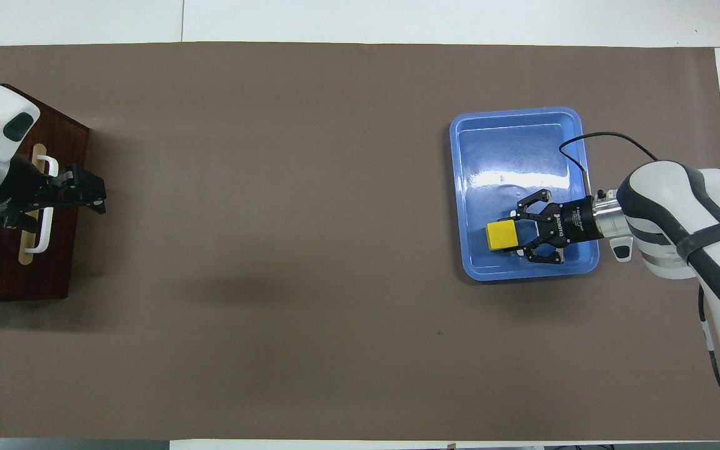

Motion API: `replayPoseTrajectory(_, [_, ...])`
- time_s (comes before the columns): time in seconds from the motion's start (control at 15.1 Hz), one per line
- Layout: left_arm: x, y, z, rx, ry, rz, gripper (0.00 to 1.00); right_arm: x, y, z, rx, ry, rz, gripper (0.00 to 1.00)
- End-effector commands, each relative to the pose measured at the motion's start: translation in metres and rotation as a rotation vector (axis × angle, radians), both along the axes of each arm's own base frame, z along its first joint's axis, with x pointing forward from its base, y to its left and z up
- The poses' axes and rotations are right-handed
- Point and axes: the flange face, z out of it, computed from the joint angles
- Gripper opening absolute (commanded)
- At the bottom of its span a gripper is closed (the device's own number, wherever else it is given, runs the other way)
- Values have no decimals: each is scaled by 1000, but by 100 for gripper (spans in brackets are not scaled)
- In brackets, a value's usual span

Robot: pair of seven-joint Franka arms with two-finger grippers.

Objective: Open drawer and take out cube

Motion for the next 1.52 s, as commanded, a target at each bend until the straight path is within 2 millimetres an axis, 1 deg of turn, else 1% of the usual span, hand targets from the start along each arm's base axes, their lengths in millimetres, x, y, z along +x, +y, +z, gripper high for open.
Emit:
replayPoseTrajectory(0.0, [0, -17, 8, -12, 19, -42, 100, -1, -1, -2, -15, -24, -67, 0])
replayPoseTrajectory(0.07, [-8, -18, 13, -10, 13, -48, 100, -1, -1, -2, -19, -38, -66, 0])
replayPoseTrajectory(0.13, [-13, -18, 15, -9, 3, -53, 100, -1, 6, -2, -18, -43, -52, 0])
replayPoseTrajectory(0.2, [-16, -17, 16, -11, 8, -71, 100, -1, 7, -2, -19, -45, -48, 18])
replayPoseTrajectory(0.26, [-17, -17, 17, -13, 9, -88, 100, -1, 9, -1, -20, -48, -43, 99])
replayPoseTrajectory(0.33, [-19, -17, 20, -13, 8, -92, 100, 1, 14, 1, -20, -52, -34, 100])
replayPoseTrajectory(0.53, [-16, -20, 22, -16, -21, -96, 100, 5, 17, 16, -17, -53, -45, 100])
replayPoseTrajectory(0.66, [-16, -20, 23, -19, -22, -113, 100, 13, 22, 37, -9, -46, -52, 100])
replayPoseTrajectory(0.86, [-15, -20, 24, -21, -26, -126, 100, 30, 28, 92, -8, -41, -67, 100])
replayPoseTrajectory(0.99, [-16, -18, 24, -20, -19, -122, 100, 32, 31, 132, -21, -54, -89, 100])
replayPoseTrajectory(1.12, [-14, -16, 26, -22, -29, -120, 100, 32, 41, 176, -29, -106, -55, 100])
replayPoseTrajectory(1.19, [-14, -16, 26, -22, -29, -122, 100, 34, 39, 200, -55, -148, -42, 100])
replayPoseTrajectory(1.26, [-14, -16, 27, -22, -29, -125, 100, 35, 40, 217, -84, -176, -9, 100])
replayPoseTrajectory(1.39, [-14, -15, 28, -23, -28, -126, 100, 41, 38, 258, -174, -233, 102, 100])
replayPoseTrajectory(1.46, [-14, -14, 29, -21, -28, -126, 100, 42, 37, 275, -216, -251, 151, 100])
